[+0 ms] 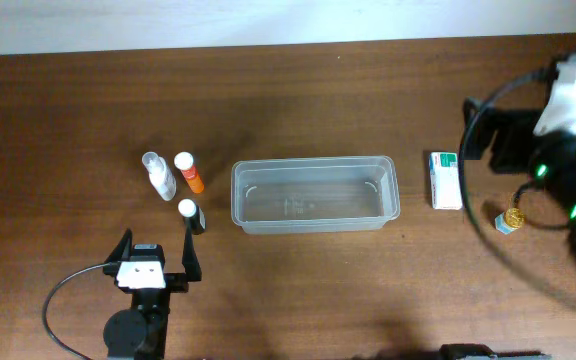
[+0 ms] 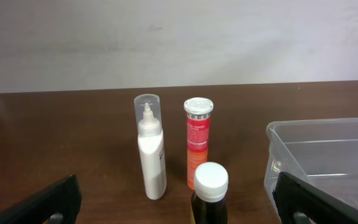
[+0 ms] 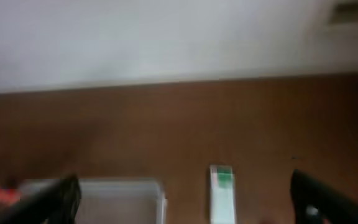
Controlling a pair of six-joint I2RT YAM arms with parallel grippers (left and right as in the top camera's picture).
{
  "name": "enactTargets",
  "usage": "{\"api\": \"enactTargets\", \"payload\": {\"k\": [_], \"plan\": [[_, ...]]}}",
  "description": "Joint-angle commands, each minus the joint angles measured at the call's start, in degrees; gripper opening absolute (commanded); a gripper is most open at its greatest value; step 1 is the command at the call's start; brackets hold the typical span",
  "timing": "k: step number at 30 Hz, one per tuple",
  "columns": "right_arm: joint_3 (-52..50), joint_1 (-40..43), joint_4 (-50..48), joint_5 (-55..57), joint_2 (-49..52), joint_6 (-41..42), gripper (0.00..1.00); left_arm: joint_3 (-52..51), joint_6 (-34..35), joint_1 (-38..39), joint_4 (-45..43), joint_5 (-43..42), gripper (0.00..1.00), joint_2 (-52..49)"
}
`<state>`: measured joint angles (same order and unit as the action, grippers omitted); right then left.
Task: Pack container
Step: 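Move the right gripper up and over the white-green Panadol box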
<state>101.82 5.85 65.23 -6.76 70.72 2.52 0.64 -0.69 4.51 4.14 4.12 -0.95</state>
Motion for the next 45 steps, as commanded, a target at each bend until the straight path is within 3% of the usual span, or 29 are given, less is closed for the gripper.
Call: {"api": "enactTargets", "payload": {"k": [1, 7, 14, 31, 45], "plan": [[8.2, 6.8, 8.0, -4.2, 9.6, -0.8, 0.98, -0.1, -1.1, -0.2, 0.2, 0.7, 0.99, 0.6], [9.9, 12.9, 16.3, -3.1, 22.4, -0.8, 0.98, -0.1, -1.1, -0.2, 0.2, 0.7, 0.99, 0.6], [8.8, 11.1, 14.8, -2.5, 32.0, -3.0, 0.98, -0.1, -1.1, -0.2, 0.2, 0.7, 0.99, 0.6], [8.6, 8.7, 13.0, -1.2, 45.4, -11.8, 0.98, -0.1, -1.1, -0.2, 0.2, 0.7, 0.99, 0.6], [7.8, 6.8, 12.0, 2.5, 55.1, -12.8, 0.98, -0.1, -1.1, -0.2, 0.2, 0.7, 0.99, 0.6]]}}
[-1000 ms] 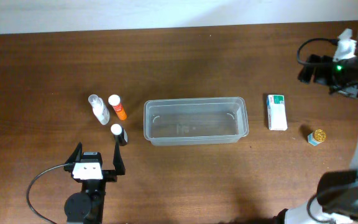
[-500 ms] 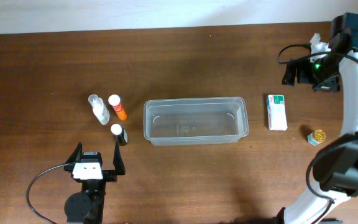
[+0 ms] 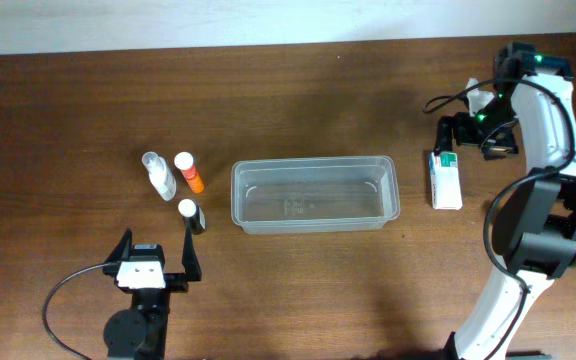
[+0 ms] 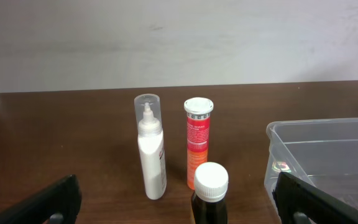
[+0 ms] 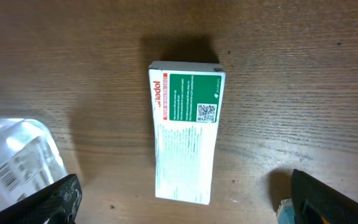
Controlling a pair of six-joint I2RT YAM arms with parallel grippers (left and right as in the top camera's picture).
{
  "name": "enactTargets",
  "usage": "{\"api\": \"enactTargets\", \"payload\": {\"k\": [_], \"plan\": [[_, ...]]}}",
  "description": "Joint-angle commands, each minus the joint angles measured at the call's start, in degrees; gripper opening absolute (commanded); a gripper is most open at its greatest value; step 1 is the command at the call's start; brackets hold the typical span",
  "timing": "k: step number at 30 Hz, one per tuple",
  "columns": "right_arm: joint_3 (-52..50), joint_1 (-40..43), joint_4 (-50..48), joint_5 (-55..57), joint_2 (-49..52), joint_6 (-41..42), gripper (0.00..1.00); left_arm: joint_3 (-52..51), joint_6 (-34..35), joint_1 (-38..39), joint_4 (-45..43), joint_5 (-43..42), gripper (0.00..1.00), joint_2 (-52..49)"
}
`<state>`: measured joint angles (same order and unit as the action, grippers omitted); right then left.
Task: Pack container
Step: 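Move the right gripper up and over the white-green Panadol box, then lower the right gripper and grasp the Panadol box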
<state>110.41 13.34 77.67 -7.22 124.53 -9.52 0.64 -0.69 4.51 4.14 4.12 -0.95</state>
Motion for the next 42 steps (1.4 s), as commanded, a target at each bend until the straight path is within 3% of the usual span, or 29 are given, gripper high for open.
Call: {"api": "enactTargets", "payload": {"k": [1, 14, 27, 33, 35, 38, 39, 42], "plan": [[-1.0, -0.8, -0.7, 3.9, 1.5, -0.8, 0.98, -0.1, -1.1, -0.2, 0.2, 0.7, 0.99, 0.6], [-17.3, -1.1, -15.7, 6.9, 1.9, -0.7, 0.98, -0.1, -1.1, -0.2, 0.2, 0.7, 0.99, 0.6], [-20.3, -1.1, -19.0, 6.8, 1.9, -0.5, 0.99, -0.1, -1.1, -0.2, 0.2, 0.7, 0.99, 0.6], [-20.3, -1.1, -18.6, 6.5, 1.9, -0.5, 0.82, -0.1, -1.1, -0.2, 0.2, 0.7, 0.99, 0.6], [-20.3, -1.1, -18.5, 6.2, 1.9, 0.3, 0.82, -0.1, -1.1, -0.2, 0.2, 0.7, 0.99, 0.6], [-20.3, -1.1, -18.5, 6.1, 1.9, 0.6, 0.85, -0.1, -1.1, -0.2, 0.2, 0.7, 0.99, 0.6], [-20.3, -1.1, -18.4, 6.0, 1.9, 0.6, 0.97, -0.1, -1.1, -0.2, 0.2, 0.7, 0.99, 0.6], [-20.3, -1.1, -18.5, 3.6, 1.9, 0.8, 0.98, -0.1, -1.1, -0.2, 0.2, 0.7, 0.99, 0.6]]}}
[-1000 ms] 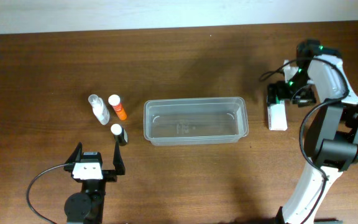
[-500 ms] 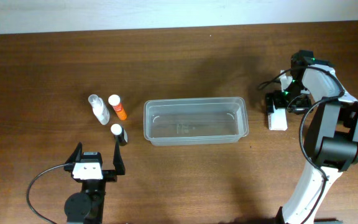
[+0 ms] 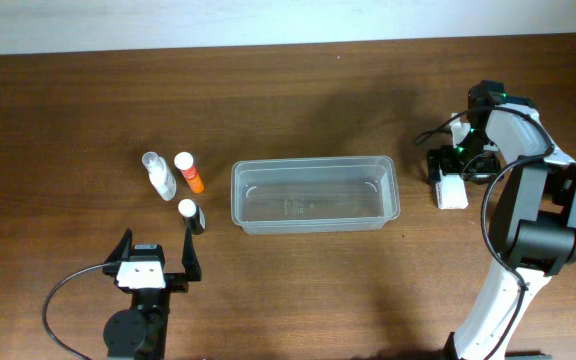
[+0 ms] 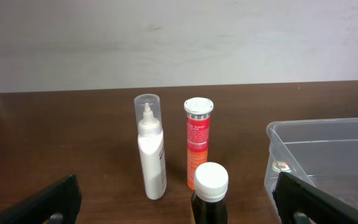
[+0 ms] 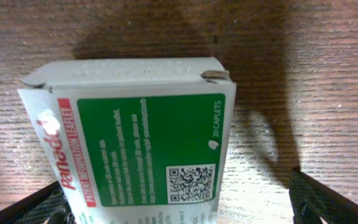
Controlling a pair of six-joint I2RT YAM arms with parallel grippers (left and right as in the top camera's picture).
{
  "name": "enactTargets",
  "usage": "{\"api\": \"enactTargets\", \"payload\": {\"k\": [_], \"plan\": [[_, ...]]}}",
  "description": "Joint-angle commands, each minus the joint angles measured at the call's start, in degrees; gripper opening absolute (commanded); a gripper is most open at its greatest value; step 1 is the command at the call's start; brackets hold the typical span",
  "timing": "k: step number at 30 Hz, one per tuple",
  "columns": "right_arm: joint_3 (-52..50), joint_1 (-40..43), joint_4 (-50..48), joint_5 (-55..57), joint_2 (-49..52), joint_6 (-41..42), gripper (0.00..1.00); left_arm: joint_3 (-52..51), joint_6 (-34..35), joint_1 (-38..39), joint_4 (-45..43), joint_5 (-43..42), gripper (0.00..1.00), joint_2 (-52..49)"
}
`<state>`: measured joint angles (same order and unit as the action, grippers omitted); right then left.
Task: Pack container
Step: 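Lower the right gripper and grasp the Panadol box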
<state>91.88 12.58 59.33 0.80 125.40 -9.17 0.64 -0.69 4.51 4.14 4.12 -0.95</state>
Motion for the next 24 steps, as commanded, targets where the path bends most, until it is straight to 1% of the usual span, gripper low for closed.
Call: {"api": "enactTargets", "payload": {"k": [1, 12, 15, 21, 24], "plan": [[-1.8, -0.3, -0.2, -5.2, 1.0, 0.4, 0.98, -0.1, -1.1, -0.2, 0.2, 0.7, 1.0, 0.6], [-2.4, -0.3, 0.2, -5.0, 1.0, 0.4, 0.99, -0.1, -1.1, -0.2, 0.2, 0.7, 0.99, 0.6], [-2.5, -0.3, 0.3, -5.0, 1.0, 0.4, 0.94, -0.1, -1.1, -0.2, 0.2, 0.7, 0.99, 0.6], [-2.5, -0.3, 0.4, -5.0, 1.0, 0.4, 0.94, -0.1, -1.1, -0.2, 0.2, 0.7, 0.99, 0.6], [-2.5, -0.3, 0.5, -5.0, 1.0, 0.4, 0.92, -0.1, -1.1, -0.2, 0.2, 0.7, 0.99, 0.6]]}}
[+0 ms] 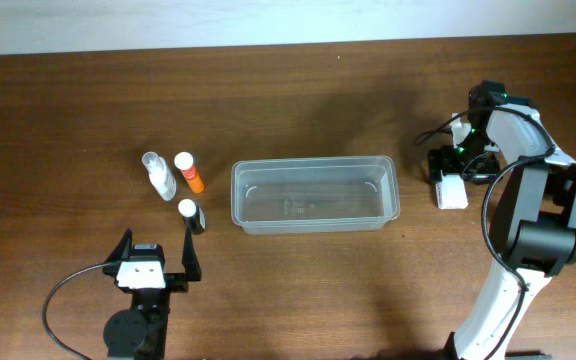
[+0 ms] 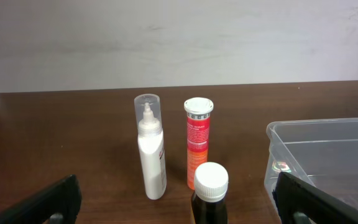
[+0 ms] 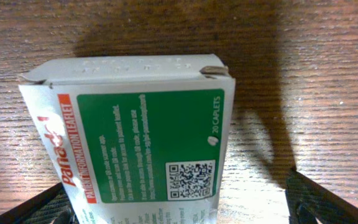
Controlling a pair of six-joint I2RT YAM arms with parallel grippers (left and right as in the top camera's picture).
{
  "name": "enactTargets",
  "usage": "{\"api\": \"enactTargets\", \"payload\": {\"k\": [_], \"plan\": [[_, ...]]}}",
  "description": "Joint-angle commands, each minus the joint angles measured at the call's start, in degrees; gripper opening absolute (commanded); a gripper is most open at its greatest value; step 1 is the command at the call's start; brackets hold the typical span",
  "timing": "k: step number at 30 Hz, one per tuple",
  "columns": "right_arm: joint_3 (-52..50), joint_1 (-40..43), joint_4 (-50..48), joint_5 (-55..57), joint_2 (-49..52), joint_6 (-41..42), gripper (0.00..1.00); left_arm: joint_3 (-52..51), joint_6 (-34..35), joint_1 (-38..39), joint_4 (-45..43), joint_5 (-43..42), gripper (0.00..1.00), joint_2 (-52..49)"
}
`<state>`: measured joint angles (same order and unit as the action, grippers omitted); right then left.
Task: Pack container
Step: 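Lower the right gripper and grasp the Panadol box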
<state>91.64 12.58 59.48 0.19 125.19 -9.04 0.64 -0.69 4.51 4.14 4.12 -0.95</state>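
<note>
A clear plastic container [image 1: 314,162] lies mid-table with nothing in it. To its right lies a white and green medicine box [image 1: 452,195], which fills the right wrist view [image 3: 148,143]. My right gripper [image 1: 452,166] is low over the box's far end, open [image 3: 185,211], with one finger on each side of it. My left gripper [image 1: 158,255] rests open at the near left [image 2: 179,208]. Ahead of it stand a dark bottle with a white cap [image 2: 211,193], an orange tube [image 2: 197,140] and a white spray bottle [image 2: 151,149].
The three bottles stand close together just left of the container: the spray bottle [image 1: 158,175], the orange tube [image 1: 189,172] and the dark bottle [image 1: 191,213]. The right arm's cable loops over the table near the box. A pale wall runs along the far edge of the table.
Almost nothing has changed. In the right wrist view the box is a touch more tilted and slightly nearer. The right gripper is still open astride it. The left arm is still.
The right arm was first high at the table's right edge, its view blurred. Then it hung above the box with the whole box in view. By the last moment it was low, fingers on both sides of the box, as now. The left arm never moved.
</note>
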Motion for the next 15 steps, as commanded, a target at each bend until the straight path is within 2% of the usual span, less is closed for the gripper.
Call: {"api": "enactTargets", "payload": {"k": [1, 9, 15], "plan": [[-2.2, -0.3, 0.5, -4.4, 1.2, 0.2, 0.91, -0.1, -1.1, -0.2, 0.2, 0.7, 0.99, 0.6], [-2.2, -0.3, 1.1, -4.0, 1.2, 0.2, 0.74, -0.1, -1.1, -0.2, 0.2, 0.7, 0.99, 0.6], [-2.2, -0.3, 1.2, -4.0, 1.2, 0.3, 0.74, -0.1, -1.1, -0.2, 0.2, 0.7, 0.99, 0.6]]}}
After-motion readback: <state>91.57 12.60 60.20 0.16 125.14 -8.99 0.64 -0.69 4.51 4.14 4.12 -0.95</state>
